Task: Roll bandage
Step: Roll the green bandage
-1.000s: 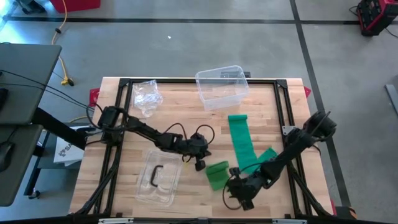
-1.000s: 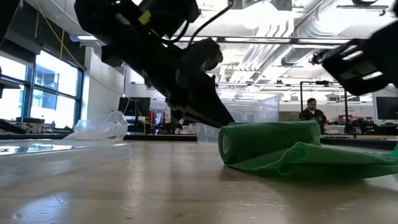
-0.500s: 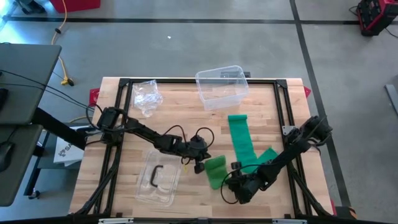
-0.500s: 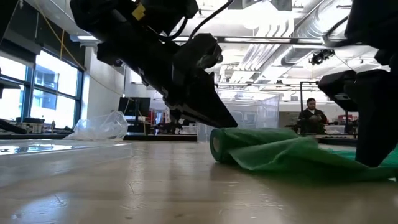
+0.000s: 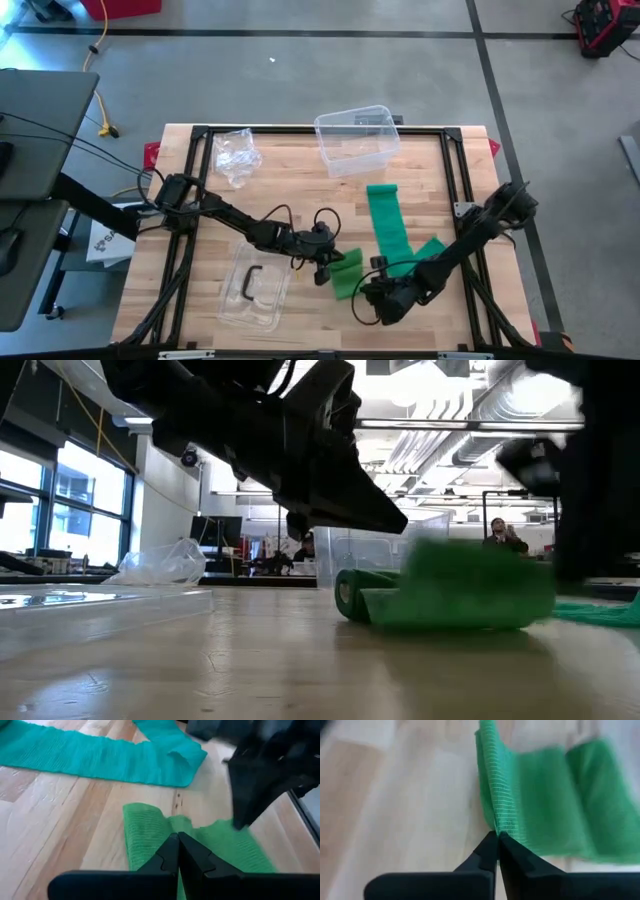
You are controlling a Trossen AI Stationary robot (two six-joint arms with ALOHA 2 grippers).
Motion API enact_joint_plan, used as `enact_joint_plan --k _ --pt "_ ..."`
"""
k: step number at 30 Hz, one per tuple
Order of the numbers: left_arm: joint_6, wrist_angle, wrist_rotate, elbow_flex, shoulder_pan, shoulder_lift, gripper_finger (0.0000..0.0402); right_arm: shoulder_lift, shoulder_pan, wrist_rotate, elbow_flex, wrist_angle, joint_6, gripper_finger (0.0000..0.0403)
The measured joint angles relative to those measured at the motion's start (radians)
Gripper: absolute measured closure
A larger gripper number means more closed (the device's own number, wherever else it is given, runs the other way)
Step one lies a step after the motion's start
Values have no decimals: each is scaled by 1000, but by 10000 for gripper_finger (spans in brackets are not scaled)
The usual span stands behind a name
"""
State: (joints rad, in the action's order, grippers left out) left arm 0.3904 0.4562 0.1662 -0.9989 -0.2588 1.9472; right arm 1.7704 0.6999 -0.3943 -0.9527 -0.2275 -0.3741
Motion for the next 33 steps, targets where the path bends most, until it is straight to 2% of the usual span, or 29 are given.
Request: enact_joint_plan --k 8,12,16,20,26,33 --pt "-18 7 1 0 11 0 401 -121 0 -131 -148 -236 121 402" --pt "-19 7 1 0 12 0 401 -177 0 -128 -194 -271 184 402" --pt "-18 6 1 0 12 0 401 -202 9 -55 -227 -269 230 402" --pt "-18 12 1 0 9 0 401 -203 39 -63 -262 -267 270 402" --pt "-9 15 -3 0 2 0 401 -203 89 -65 -283 -275 225 402" --pt "-77 78 -204 0 -7 0 401 -203 115 -66 -284 -281 171 403"
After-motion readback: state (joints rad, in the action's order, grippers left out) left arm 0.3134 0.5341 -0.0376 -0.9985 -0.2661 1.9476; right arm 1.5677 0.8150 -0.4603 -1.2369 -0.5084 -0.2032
